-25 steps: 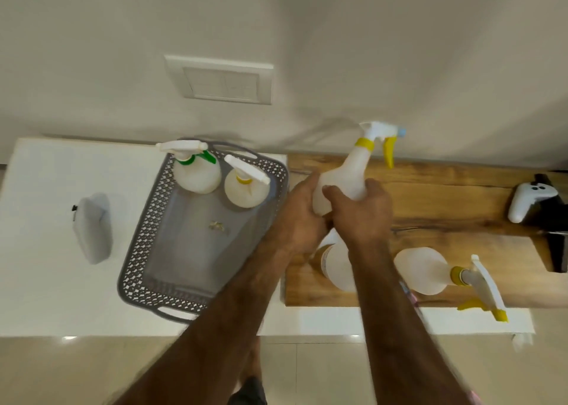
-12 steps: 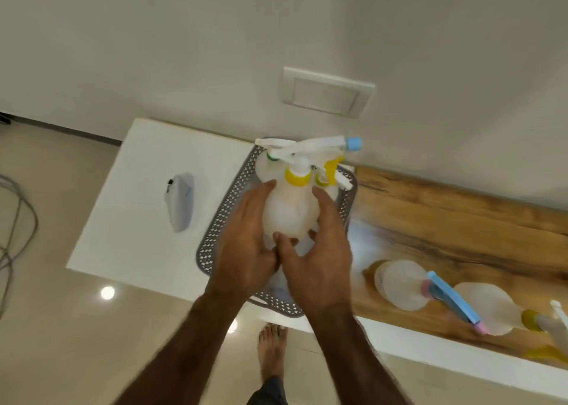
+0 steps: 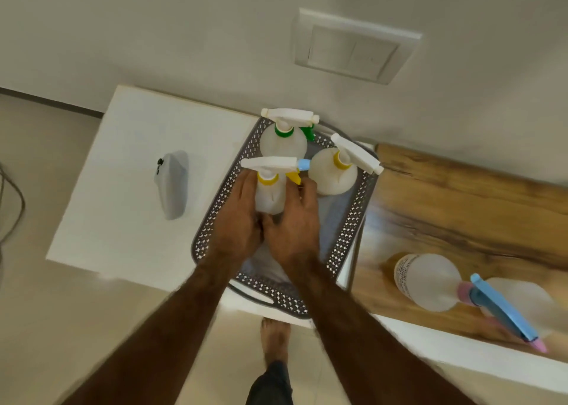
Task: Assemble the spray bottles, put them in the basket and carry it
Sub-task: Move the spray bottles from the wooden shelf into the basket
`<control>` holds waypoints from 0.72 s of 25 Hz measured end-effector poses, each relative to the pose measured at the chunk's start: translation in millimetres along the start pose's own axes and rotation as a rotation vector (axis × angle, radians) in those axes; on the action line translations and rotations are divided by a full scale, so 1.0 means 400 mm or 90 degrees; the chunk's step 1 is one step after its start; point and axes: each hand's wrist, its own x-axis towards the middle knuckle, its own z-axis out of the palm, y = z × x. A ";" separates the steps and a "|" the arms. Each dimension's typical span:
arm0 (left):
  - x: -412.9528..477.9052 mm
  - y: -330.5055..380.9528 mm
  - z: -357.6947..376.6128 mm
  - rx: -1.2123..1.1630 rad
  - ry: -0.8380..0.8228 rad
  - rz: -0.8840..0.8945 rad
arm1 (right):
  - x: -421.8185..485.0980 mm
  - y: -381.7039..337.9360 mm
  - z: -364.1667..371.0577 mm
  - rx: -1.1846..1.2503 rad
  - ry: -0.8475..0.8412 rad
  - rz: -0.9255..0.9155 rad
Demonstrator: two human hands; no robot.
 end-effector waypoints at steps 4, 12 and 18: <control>0.005 -0.011 0.006 0.006 -0.018 -0.021 | 0.008 0.018 0.012 0.012 -0.017 0.013; -0.173 0.076 0.038 0.039 0.174 -0.096 | -0.156 0.069 -0.100 0.052 0.050 0.032; -0.354 0.318 0.207 -0.041 -0.004 0.103 | -0.442 0.250 -0.253 0.062 0.237 0.186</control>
